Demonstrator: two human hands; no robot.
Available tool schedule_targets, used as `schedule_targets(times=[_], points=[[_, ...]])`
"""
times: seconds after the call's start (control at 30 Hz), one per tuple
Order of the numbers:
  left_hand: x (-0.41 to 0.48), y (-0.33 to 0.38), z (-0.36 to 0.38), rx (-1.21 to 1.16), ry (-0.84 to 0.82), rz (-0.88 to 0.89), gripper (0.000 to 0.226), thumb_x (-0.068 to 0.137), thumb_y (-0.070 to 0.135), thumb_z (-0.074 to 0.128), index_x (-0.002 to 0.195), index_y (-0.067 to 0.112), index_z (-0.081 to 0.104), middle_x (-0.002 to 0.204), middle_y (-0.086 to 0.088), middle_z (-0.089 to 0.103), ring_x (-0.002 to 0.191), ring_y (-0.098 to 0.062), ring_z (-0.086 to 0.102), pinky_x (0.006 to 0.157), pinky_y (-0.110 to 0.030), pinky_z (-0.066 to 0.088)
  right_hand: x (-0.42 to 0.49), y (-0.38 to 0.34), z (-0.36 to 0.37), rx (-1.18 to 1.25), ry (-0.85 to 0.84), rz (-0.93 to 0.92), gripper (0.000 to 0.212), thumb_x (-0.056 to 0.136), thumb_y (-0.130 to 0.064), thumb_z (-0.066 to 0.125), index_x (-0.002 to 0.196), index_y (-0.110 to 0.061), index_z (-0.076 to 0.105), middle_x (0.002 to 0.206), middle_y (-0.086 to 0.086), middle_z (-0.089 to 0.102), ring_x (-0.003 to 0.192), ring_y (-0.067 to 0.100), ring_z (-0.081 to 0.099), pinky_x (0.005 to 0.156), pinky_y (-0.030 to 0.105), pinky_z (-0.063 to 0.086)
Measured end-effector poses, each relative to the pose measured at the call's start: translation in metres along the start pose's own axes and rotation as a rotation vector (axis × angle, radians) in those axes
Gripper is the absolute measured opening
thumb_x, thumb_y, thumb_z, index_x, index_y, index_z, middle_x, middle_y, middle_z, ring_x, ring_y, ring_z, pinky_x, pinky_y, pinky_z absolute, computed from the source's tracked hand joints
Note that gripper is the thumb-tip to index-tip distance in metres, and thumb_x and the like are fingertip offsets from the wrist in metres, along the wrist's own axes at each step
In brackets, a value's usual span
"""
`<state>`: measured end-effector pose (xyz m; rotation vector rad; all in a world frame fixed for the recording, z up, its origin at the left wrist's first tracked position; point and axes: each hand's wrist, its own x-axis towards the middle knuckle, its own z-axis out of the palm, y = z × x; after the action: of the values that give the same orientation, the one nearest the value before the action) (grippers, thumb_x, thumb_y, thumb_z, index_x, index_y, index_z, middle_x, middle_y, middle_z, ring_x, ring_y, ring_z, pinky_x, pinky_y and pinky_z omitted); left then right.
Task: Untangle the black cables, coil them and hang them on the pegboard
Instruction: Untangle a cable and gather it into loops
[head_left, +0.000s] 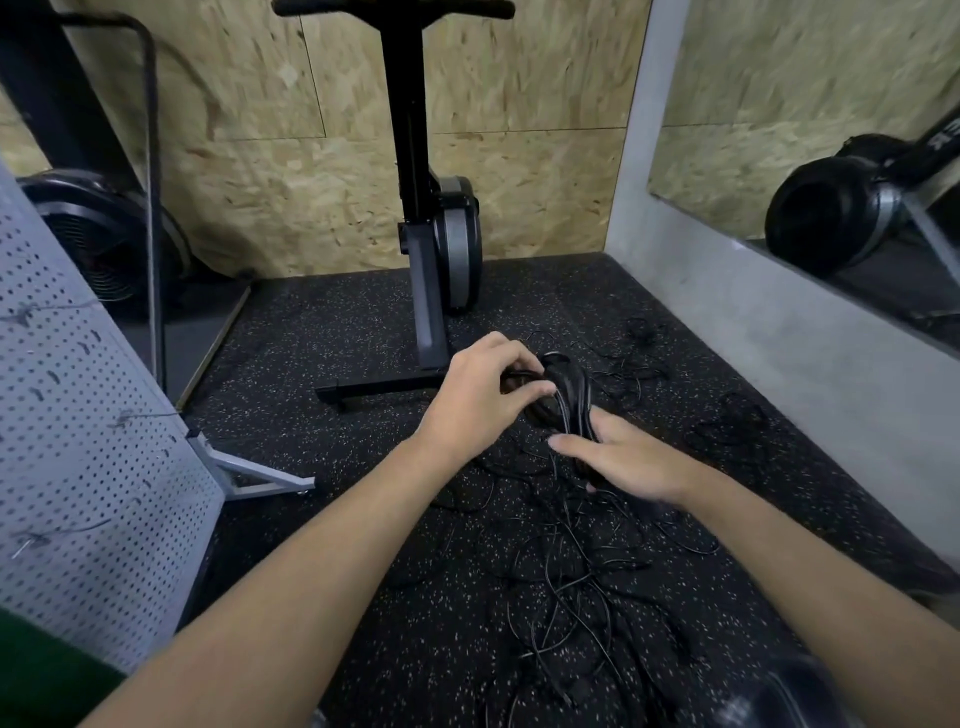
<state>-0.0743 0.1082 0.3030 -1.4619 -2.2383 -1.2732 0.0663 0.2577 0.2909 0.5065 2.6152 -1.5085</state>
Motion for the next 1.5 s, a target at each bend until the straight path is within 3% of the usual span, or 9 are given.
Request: schedule_targets(times=[0.23, 0.37, 0.47, 0.53, 0.67, 0.77, 1.0, 1.23, 1.5], points=[[-0.003, -0.01, 0.007, 0.063, 0.032, -0.016, 0.033, 0.084, 0.038, 0.085, 0.105, 0.018, 0.07, 0.1, 0.008, 0.06, 0.094, -0.006, 0.058, 0.086, -0.018, 0.048, 0.009, 0.009, 0.009, 0.085, -0.035, 0.005, 0.014, 0.11, -0.02, 0.046, 0.104, -0.014, 0.057, 0.096, 0.004, 0.063, 0.082, 0.013, 0.062, 0.068, 0.032, 0.053], [-0.007, -0.018, 0.002, -0.158, 0.047, -0.247, 0.024, 0.099, 0.038, 0.068, 0.118, 0.023, 0.068, 0.111, 0.012, 0.065, 0.103, 0.002, 0.06, 0.088, -0.014, 0.044, 0.008, 0.009, 0.002, 0.246, 0.026, -0.014, 0.016, 0.11, -0.014, 0.045, 0.113, -0.004, 0.058, 0.093, 0.006, 0.062, 0.079, 0.015, 0.06, 0.064, 0.031, 0.051], [-0.017, -0.044, 0.007, -0.2, -0.181, -0.425, 0.021, 0.104, 0.022, 0.061, 0.123, 0.028, 0.069, 0.119, 0.015, 0.07, 0.112, 0.003, 0.062, 0.102, -0.023, 0.048, 0.007, 0.013, -0.006, 0.281, 0.071, -0.048, 0.024, 0.11, -0.014, 0.047, 0.122, 0.003, 0.057, 0.096, 0.007, 0.064, 0.081, 0.016, 0.062, 0.07, 0.032, 0.053], [-0.027, -0.054, 0.015, -0.19, -0.342, -0.478, 0.023, 0.102, 0.015, 0.062, 0.117, 0.031, 0.07, 0.115, 0.012, 0.073, 0.109, -0.004, 0.066, 0.101, -0.026, 0.051, 0.006, 0.015, -0.009, 0.281, 0.068, -0.082, 0.023, 0.109, -0.015, 0.049, 0.122, 0.002, 0.06, 0.097, 0.007, 0.066, 0.085, 0.017, 0.064, 0.076, 0.036, 0.054], [-0.038, -0.057, 0.027, -0.114, -0.382, -0.527, 0.014, 0.104, 0.028, 0.064, 0.104, 0.026, 0.078, 0.087, 0.0, 0.074, 0.066, -0.006, 0.056, 0.059, -0.018, 0.045, 0.005, 0.015, -0.009, 0.255, 0.078, -0.163, 0.015, 0.107, -0.016, 0.054, 0.115, -0.014, 0.066, 0.1, 0.001, 0.072, 0.092, 0.015, 0.069, 0.084, 0.034, 0.056], [-0.035, -0.053, 0.027, -0.313, -0.29, -0.591, 0.015, 0.102, 0.024, 0.067, 0.108, 0.015, 0.077, 0.093, -0.001, 0.079, 0.082, -0.014, 0.074, 0.083, -0.03, 0.061, 0.006, 0.016, -0.01, 0.267, 0.172, -0.194, 0.019, 0.106, -0.016, 0.056, 0.121, -0.023, 0.068, 0.103, 0.001, 0.074, 0.1, 0.017, 0.071, 0.092, 0.037, 0.057], [-0.018, -0.013, 0.023, -0.655, -0.234, -0.57, 0.025, 0.109, 0.019, 0.054, 0.133, 0.013, 0.052, 0.087, -0.022, 0.077, 0.081, -0.037, 0.078, 0.076, -0.043, 0.065, 0.011, 0.026, -0.017, 0.25, 0.317, -0.167, 0.015, 0.106, -0.017, 0.056, 0.111, -0.015, 0.071, 0.106, 0.003, 0.077, 0.105, 0.018, 0.072, 0.103, 0.047, 0.055], [-0.011, 0.005, 0.03, -0.754, -0.32, -0.645, 0.04, 0.116, 0.022, 0.028, 0.155, 0.021, 0.035, 0.091, -0.024, 0.077, 0.087, -0.038, 0.078, 0.086, -0.05, 0.064, 0.008, 0.019, -0.004, 0.07, 0.219, -0.219, 0.024, 0.104, -0.02, 0.062, 0.116, -0.041, 0.065, 0.117, -0.016, 0.072, 0.113, -0.006, 0.063, 0.099, 0.019, 0.045], [-0.008, 0.004, 0.03, -0.716, -0.42, -0.738, 0.064, 0.115, 0.021, 0.031, 0.165, 0.028, -0.008, 0.094, -0.026, 0.077, 0.088, -0.037, 0.078, 0.073, -0.038, 0.065, 0.01, 0.019, 0.003, -0.006, 0.18, -0.201, 0.022, 0.103, -0.019, 0.064, 0.124, -0.023, 0.068, 0.116, -0.012, 0.073, 0.112, 0.001, 0.065, 0.104, 0.03, 0.048]])
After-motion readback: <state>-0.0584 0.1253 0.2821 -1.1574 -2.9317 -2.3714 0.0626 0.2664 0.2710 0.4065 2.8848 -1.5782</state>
